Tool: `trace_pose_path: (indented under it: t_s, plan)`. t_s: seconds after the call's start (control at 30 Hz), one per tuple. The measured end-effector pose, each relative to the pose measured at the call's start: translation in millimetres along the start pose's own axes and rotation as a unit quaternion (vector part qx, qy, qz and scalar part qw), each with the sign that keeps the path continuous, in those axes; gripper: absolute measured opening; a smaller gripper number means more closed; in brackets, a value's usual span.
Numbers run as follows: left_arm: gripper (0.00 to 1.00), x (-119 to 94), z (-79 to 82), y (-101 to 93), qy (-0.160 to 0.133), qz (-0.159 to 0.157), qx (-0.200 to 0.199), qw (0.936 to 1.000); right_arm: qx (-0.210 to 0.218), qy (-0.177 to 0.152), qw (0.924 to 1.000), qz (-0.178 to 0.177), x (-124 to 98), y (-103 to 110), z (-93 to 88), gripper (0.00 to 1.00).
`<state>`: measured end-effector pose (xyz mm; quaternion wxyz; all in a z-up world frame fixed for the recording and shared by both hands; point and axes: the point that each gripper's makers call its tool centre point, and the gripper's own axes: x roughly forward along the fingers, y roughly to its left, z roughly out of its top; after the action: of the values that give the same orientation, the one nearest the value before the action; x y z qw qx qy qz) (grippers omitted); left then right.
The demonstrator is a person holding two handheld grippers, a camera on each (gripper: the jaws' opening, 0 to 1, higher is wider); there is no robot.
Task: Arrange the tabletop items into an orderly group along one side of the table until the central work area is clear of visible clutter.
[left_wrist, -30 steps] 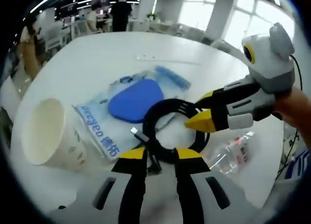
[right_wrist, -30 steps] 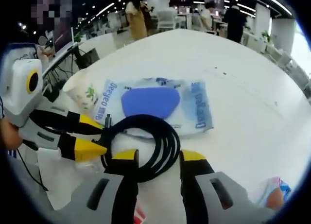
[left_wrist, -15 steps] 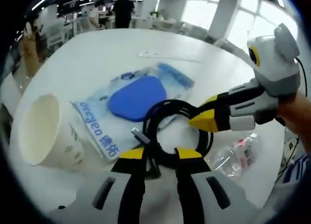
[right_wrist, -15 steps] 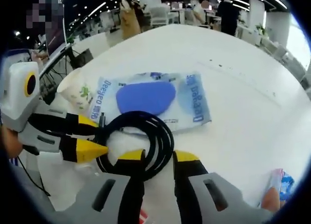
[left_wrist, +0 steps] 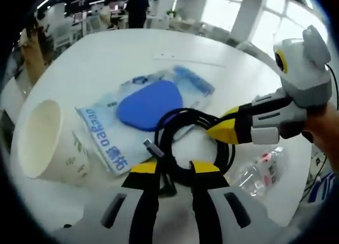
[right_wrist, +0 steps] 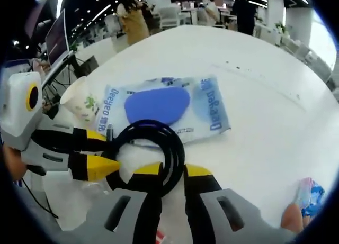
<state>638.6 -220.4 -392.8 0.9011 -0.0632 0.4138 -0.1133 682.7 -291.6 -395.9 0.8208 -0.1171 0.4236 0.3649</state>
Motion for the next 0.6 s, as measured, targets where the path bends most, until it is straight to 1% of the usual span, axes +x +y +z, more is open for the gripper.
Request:
trace_pose_path:
  t_s: [0.37, 0.6]
  plan:
    - [0.13, -8.7, 4.9, 3.5, -0.002, 0.007, 0.004, 1.0, 0.003, -0.005, 1.0, -0.002, -3.5, 0.3, 2.7, 0.12]
    - [0.12, -8.7, 4.1, 3.0, -0.003, 0.01, 0.005, 0.9999, 0.007, -0.01, 0.9999, -0.001, -6.1, 0.2, 4.5, 0.11]
